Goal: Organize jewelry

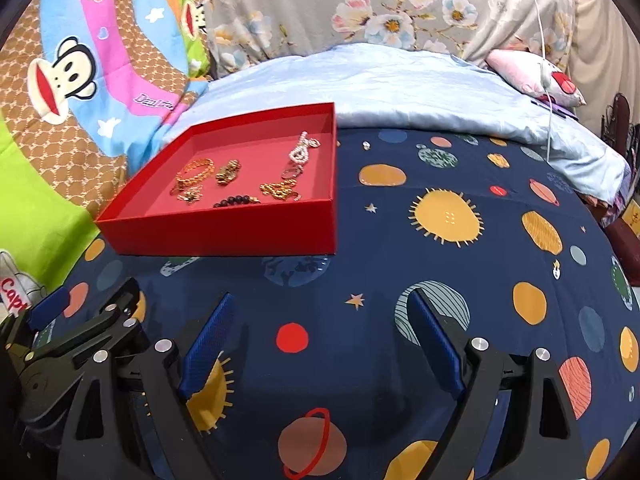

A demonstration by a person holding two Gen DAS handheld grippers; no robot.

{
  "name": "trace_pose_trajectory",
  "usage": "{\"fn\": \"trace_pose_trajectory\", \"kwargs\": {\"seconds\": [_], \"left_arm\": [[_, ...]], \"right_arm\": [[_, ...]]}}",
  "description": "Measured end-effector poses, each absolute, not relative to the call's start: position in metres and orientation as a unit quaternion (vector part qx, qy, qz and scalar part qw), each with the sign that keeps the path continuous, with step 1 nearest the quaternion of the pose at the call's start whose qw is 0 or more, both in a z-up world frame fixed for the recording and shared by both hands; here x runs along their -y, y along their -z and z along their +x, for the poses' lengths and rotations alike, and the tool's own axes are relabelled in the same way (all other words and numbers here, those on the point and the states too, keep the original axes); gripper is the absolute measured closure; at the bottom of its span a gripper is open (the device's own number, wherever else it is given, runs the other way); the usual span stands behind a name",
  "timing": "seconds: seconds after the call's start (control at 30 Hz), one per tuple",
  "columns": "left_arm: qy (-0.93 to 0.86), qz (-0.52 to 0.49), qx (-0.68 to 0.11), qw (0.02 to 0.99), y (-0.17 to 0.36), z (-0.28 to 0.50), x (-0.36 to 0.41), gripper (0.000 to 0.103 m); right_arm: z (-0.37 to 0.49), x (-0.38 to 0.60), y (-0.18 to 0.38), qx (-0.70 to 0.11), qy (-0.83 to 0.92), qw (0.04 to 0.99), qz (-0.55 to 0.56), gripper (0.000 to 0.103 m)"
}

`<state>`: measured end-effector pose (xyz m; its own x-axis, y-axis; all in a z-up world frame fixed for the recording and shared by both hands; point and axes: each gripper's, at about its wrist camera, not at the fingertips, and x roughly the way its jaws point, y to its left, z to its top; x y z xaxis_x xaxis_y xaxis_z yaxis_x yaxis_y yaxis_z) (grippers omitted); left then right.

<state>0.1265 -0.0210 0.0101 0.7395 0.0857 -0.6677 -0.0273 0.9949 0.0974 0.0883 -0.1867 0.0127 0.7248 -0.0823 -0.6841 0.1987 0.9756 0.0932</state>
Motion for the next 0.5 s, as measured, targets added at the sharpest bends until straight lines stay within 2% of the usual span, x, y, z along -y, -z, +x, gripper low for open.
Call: {"fn": "trace_pose_trajectory", "kwargs": {"seconds": [0.5], "left_arm": [[-0.027,0.032,-0.360,0.932,-0.0100,0.1266,0.0184,0.021]], "right_arm": [[0.0861,0.1839,-0.0156,-0.359,0.077,0.928,0.065,0.017]]}}
